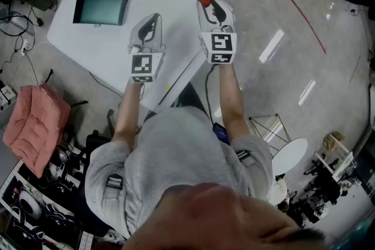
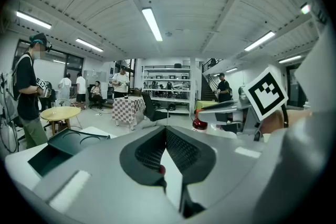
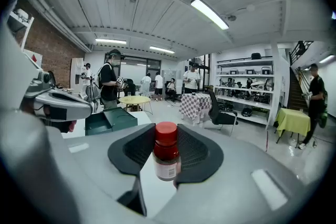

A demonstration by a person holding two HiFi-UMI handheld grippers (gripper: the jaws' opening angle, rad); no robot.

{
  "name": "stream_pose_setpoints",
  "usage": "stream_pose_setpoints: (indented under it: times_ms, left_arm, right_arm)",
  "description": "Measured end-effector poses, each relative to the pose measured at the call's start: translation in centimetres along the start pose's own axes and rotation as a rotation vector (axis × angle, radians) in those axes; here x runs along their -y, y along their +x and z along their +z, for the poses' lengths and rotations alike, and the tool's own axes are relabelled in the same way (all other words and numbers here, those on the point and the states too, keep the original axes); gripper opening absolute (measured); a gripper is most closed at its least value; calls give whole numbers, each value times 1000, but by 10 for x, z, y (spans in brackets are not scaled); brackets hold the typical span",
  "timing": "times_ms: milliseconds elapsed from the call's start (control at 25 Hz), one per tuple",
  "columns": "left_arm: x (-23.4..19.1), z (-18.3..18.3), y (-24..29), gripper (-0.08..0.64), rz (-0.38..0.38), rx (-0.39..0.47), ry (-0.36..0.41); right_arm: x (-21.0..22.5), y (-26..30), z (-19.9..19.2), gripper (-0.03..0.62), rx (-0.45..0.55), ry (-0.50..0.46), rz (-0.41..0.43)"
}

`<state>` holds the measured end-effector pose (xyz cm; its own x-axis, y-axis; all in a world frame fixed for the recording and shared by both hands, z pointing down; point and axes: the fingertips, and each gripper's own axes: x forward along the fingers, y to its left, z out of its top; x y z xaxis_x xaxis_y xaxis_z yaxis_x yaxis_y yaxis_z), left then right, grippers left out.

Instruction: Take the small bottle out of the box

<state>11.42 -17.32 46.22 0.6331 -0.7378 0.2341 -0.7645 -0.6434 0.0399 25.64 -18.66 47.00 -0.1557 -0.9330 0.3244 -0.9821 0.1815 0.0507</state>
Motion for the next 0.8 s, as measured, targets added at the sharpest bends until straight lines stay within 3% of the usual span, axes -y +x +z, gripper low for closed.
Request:
stream_pose_setpoints:
  times_ms: [800]
  left_arm:
    - [12,-41,48,12,-30,-99,-31]
  right_arm:
    - [38,30,-51,130,-75,54,-13]
